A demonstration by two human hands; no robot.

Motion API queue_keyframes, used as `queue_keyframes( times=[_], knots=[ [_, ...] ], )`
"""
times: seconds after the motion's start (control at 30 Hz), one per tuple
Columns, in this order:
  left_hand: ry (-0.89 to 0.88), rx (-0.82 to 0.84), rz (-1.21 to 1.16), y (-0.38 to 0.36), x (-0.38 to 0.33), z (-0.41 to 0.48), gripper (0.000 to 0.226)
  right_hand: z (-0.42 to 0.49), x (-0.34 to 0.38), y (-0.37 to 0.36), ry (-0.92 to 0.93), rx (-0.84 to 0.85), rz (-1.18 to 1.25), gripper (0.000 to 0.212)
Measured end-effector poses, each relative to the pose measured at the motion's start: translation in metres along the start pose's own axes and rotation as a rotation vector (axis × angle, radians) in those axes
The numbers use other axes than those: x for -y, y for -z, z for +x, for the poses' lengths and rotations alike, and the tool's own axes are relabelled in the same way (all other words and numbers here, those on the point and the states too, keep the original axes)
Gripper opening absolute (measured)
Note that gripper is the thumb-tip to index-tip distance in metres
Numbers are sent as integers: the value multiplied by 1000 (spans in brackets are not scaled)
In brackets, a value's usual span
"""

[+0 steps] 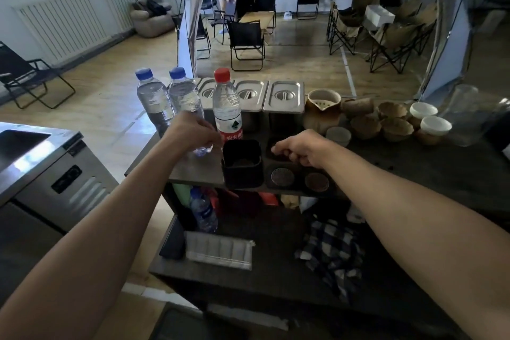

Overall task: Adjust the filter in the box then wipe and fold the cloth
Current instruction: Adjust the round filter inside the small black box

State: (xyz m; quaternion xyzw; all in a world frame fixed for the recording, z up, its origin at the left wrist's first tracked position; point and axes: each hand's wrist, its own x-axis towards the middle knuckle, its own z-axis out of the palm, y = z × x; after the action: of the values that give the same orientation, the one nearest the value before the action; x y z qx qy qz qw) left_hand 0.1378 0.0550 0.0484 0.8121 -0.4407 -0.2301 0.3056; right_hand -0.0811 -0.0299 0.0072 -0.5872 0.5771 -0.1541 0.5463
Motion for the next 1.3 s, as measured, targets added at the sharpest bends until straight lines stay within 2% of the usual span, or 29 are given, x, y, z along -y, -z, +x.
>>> queue_keyframes(
  times=[0.1, 0.23, 0.37, 0.43, 0.5, 0.63, 0.77, 0.9, 1.07, 1.2, 1.3],
  knots=[
    [-167, 35, -67, -7, -44, -19, 21, -8, -1, 27, -1, -69, -13, 20],
    [-276, 290, 56, -62, -82, -37, 19, -19, -21, 55, -25, -140, -144, 28],
    [-249, 378, 283, -124, -86, -43, 22, -28, -49, 76, -142, -183, -306, 26],
    [-191, 440, 370, -144, -81, -47, 20, -32, -60, 80, -201, -144, -285, 20],
    [-124, 526, 337, -156, -75, -49, 16, -34, -69, 80, -225, -137, -233, 15],
    [-141, 470, 304, -167, -71, -45, 14, -35, -76, 75, -235, -133, -135, 9],
    [-95, 492, 325, -167, -69, -41, 17, -36, -77, 74, -232, -89, -126, 21],
    [-30, 521, 167, -156, -67, -37, 28, -36, -67, 91, -319, -24, -149, 14],
    [-110, 400, -22, -118, -75, -32, 26, -42, -30, 107, -187, -9, -64, 26],
    [-72, 326, -100, -70, -76, -20, 26, -36, 7, 96, -143, 81, 55, 22],
    [-41, 348, -87, -32, -62, -16, 25, -30, 21, 71, -102, 136, 81, 18]
  ],
)
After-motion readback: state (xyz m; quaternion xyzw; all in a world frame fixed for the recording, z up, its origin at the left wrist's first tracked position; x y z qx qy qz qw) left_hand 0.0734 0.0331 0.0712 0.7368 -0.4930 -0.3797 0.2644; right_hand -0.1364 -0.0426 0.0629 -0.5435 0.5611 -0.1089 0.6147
